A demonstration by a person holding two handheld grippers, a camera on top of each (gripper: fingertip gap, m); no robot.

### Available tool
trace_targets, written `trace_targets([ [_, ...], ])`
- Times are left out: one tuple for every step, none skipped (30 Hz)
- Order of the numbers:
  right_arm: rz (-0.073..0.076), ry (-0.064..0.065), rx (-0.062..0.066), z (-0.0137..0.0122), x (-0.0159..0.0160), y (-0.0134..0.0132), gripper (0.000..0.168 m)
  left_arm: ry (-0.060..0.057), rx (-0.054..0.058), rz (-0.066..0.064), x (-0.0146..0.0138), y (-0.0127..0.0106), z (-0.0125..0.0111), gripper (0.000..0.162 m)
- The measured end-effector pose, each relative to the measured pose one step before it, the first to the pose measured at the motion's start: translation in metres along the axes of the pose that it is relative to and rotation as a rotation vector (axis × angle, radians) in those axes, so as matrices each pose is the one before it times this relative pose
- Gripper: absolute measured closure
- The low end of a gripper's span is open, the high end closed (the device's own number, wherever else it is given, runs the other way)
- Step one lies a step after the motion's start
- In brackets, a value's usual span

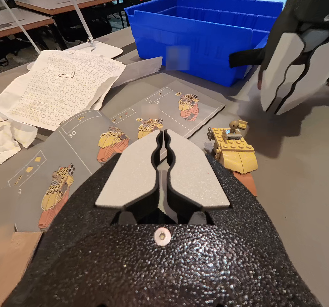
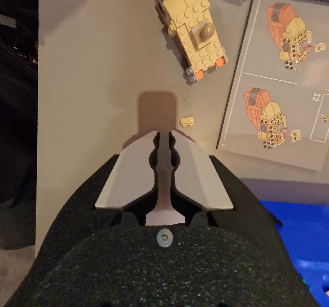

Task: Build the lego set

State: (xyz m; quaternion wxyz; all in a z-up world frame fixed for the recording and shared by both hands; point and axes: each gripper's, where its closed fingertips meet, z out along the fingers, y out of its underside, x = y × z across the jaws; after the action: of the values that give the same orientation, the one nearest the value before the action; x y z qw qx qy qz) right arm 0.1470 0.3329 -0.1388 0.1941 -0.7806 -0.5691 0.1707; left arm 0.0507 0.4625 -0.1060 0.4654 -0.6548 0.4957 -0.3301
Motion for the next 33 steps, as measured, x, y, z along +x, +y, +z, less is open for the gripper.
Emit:
trace_targets([
  [0.0013, 0.0096, 0.0417, -0.00225, -0.00073, -0.00064, 0.158, -0.0048, -0.0012, 0.0010, -0.00134, 0.00042, -0.00045, 0.161],
  [0.0034, 0.0047, 0.0492, -0.00158, -0.00171, -0.00076, 0.158, -0.0052, -0.0011, 0.0014, -0.00146, 0.00034, -0.00056, 0.161],
  [0.0073, -0.0068, 0.0551, -0.00074, -0.00322, -0.00096, 0.156, -0.0040, 0.0007, -0.0001, -0.00135, 0.00018, -0.00058, 0.161],
  [0.0094, -0.0096, 0.0601, -0.00035, -0.00346, -0.00112, 0.156, -0.0016, 0.0027, -0.0022, -0.00102, -0.00015, -0.00053, 0.160],
  [0.0116, -0.0030, 0.0582, -0.00018, -0.00223, -0.00086, 0.155, 0.0020, 0.0034, -0.0046, -0.00043, -0.00042, -0.00030, 0.160],
  [0.0139, 0.0005, 0.0471, -0.00027, -0.00099, 0.00042, 0.155, 0.0021, 0.0008, -0.0032, -0.00036, -0.00016, -0.00001, 0.160],
  [0.0100, -0.0008, 0.0406, -0.00042, -0.00090, 0.00086, 0.154, -0.0002, -0.0007, 0.0010, -0.00064, 0.00010, 0.00025, 0.160],
  [0.0039, 0.0013, 0.0392, -0.00086, -0.00052, 0.00065, 0.153, -0.0013, -0.0009, 0.0036, -0.00090, 0.00006, 0.00041, 0.160],
  [0.0039, 0.0047, 0.0358, -0.00124, 0.00046, 0.00059, 0.153, -0.0021, -0.0012, 0.0027, -0.00103, 0.00010, 0.00042, 0.160],
  [0.0073, -0.0001, 0.0294, -0.00142, 0.00039, 0.00090, 0.152, -0.0002, -0.0019, 0.0000, -0.00084, 0.00023, 0.00058, 0.160],
  [0.0112, -0.0021, 0.0224, -0.00181, 0.00059, 0.00099, 0.152, 0.0051, -0.0034, -0.0004, -0.00013, 0.00031, 0.00077, 0.160],
  [0.0131, -0.0019, 0.0148, -0.00169, 0.00078, 0.00126, 0.152, 0.0108, -0.0058, 0.0000, 0.00066, 0.00060, 0.00089, 0.160],
  [0.0096, 0.0020, 0.0167, -0.00201, 0.00108, -0.00027, 0.151, 0.0161, -0.0091, -0.0011, 0.00143, 0.00097, 0.00105, 0.159],
  [0.0023, -0.0030, 0.0294, -0.00261, -0.00034, -0.00294, 0.151, 0.0174, -0.0085, -0.0017, 0.00166, 0.00095, 0.00088, 0.159],
  [-0.0014, -0.0037, 0.0286, -0.00253, -0.00060, -0.00278, 0.151, 0.0190, -0.0065, 0.0007, 0.00219, 0.00081, 0.00068, 0.159],
  [0.0044, 0.0000, 0.0190, -0.00190, 0.00041, -0.00123, 0.151, 0.0184, -0.0056, 0.0024, 0.00234, 0.00066, 0.00053, 0.158],
  [0.0081, -0.0038, 0.0138, -0.00162, -0.00005, -0.00042, 0.151, 0.0122, -0.0029, 0.0038, 0.00157, 0.00031, 0.00047, 0.158],
  [0.0060, 0.0012, 0.0138, -0.00184, 0.00023, -0.00096, 0.151, 0.0084, -0.0017, 0.0065, 0.00095, 0.00011, 0.00041, 0.158],
  [0.0010, 0.0070, 0.0118, -0.00185, 0.00040, -0.00088, 0.151, 0.0063, -0.0004, 0.0081, 0.00074, -0.00001, 0.00038, 0.158],
  [-0.0053, -0.0012, 0.0095, -0.00176, -0.00117, -0.00068, 0.151, 0.0023, 0.0020, 0.0066, 0.00033, -0.00036, 0.00010, 0.158],
  [-0.0070, -0.0011, 0.0096, -0.00164, -0.00130, -0.00073, 0.151, 0.0005, 0.0055, 0.0071, 0.00017, -0.00079, -0.00022, 0.158],
  [-0.0038, 0.0013, 0.0108, -0.00178, -0.00079, -0.00078, 0.151, -0.0001, 0.0061, 0.0064, -0.00007, -0.00086, -0.00022, 0.158],
  [0.0002, -0.0001, 0.0090, -0.00188, -0.00069, -0.00045, 0.151, -0.0005, 0.0055, 0.0040, -0.00035, -0.00071, -0.00016, 0.158],
  [0.0028, 0.0016, 0.0067, -0.00183, -0.00008, -0.00024, 0.151, -0.0004, 0.0044, 0.0016, -0.00064, -0.00063, -0.00005, 0.158],
  [0.0042, 0.0024, 0.0088, -0.00201, 0.00017, -0.00043, 0.151, 0.0004, 0.0032, -0.0009, -0.00056, -0.00048, -0.00010, 0.158],
  [0.0050, 0.0045, 0.0122, -0.00197, 0.00054, -0.00095, 0.151, 0.0014, 0.0014, -0.0025, -0.00046, -0.00014, 0.00006, 0.158],
  [0.0040, 0.0039, 0.0080, -0.00173, 0.00057, -0.00054, 0.151, 0.0004, -0.0008, -0.0037, -0.00045, 0.00003, 0.00018, 0.158],
  [0.0027, 0.0036, 0.0059, -0.00134, 0.00056, -0.00026, 0.151, -0.0007, -0.0026, -0.0022, -0.00037, 0.00030, 0.00022, 0.157],
  [0.0021, 0.0046, 0.0091, -0.00113, 0.00059, -0.00087, 0.151, -0.0013, -0.0030, 0.0015, 0.00004, 0.00037, 0.00037, 0.157],
  [0.0025, 0.0064, 0.0077, -0.00090, 0.00087, -0.00084, 0.151, -0.0003, -0.0041, 0.0034, 0.00036, 0.00044, 0.00042, 0.157],
  [0.0037, 0.0027, 0.0017, -0.00049, 0.00060, 0.00003, 0.151, -0.0008, -0.0051, 0.0042, 0.00028, 0.00059, 0.00057, 0.157],
  [0.0034, 0.0027, -0.0001, -0.00035, 0.00049, 0.00018, 0.151, -0.0008, -0.0055, 0.0046, 0.00035, 0.00063, 0.00052, 0.157],
  [0.0009, 0.0031, 0.0028, -0.00022, 0.00031, -0.00021, 0.151, -0.0003, -0.0054, 0.0048, 0.00050, 0.00061, 0.00051, 0.157],
])
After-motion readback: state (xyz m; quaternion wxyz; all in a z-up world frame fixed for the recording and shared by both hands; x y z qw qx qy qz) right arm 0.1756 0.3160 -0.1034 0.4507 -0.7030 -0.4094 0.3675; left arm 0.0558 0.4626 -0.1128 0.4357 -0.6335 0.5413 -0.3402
